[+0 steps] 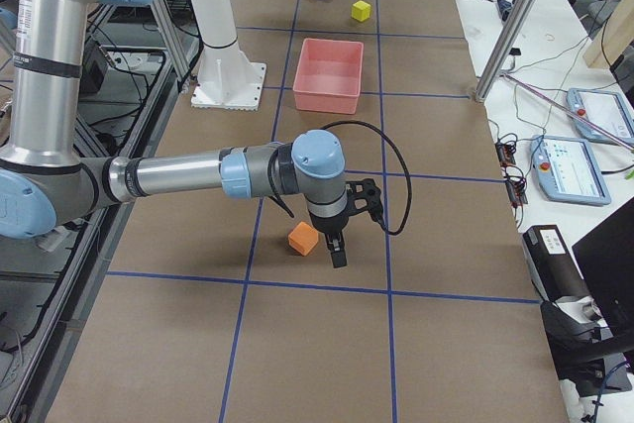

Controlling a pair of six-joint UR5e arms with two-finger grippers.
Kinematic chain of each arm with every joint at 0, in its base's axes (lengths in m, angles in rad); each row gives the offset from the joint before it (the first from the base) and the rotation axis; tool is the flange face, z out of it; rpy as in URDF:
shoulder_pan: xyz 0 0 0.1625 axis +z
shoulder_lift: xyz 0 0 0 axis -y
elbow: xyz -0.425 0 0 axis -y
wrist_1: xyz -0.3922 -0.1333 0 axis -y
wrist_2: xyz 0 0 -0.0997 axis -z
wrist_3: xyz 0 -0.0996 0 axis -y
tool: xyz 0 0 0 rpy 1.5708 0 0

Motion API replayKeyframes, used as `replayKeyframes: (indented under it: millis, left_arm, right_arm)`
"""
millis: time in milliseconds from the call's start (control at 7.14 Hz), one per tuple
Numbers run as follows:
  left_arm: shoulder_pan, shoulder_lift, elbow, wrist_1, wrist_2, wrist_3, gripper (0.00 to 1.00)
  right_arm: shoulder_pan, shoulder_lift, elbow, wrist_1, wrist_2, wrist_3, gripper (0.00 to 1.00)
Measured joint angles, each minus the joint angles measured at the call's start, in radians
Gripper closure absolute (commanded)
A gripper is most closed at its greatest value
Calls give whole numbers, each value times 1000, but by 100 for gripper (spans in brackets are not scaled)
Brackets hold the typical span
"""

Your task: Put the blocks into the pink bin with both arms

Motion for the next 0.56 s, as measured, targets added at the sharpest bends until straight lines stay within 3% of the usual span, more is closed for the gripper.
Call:
replayKeyframes:
  millis: [560]
  left_arm:
    - [219, -75, 39, -120, 6, -10, 0]
  right_arm:
    - [-2, -8, -29, 133, 19, 2, 0]
